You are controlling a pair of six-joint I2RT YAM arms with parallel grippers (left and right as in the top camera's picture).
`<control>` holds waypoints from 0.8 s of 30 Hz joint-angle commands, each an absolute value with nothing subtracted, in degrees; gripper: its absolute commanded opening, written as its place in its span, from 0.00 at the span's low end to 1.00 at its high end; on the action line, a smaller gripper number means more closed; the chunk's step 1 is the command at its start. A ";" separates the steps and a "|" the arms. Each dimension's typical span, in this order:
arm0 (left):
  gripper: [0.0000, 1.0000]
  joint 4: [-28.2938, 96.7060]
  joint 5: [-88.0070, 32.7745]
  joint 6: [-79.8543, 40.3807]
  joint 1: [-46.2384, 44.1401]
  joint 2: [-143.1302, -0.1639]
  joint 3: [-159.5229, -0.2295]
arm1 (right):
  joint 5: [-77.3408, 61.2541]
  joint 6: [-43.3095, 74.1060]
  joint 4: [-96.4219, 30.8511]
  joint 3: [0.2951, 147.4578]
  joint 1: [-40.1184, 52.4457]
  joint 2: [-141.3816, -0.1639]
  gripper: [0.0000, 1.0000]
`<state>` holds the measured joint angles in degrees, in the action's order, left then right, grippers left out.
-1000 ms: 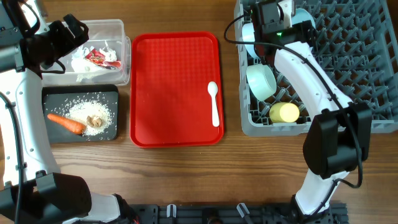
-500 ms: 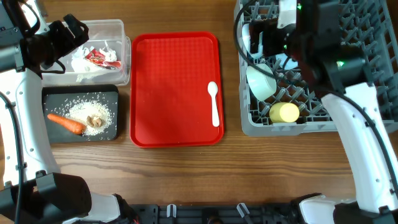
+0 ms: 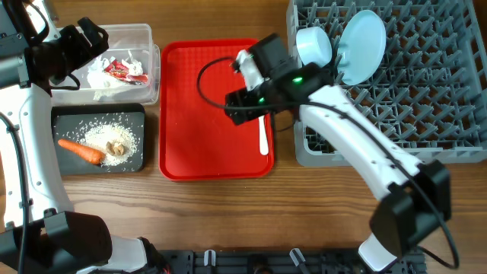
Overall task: Sort waste into correct bins and load items into the dishwasher rack
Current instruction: 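Reach the right gripper to the white spoon and grasp it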
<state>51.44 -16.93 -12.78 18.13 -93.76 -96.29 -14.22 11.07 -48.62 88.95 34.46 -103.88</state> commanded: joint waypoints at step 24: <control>1.00 51.31 -16.60 -12.47 18.24 -93.80 -96.66 | 2.50 12.58 -48.69 88.42 36.47 -126.69 0.63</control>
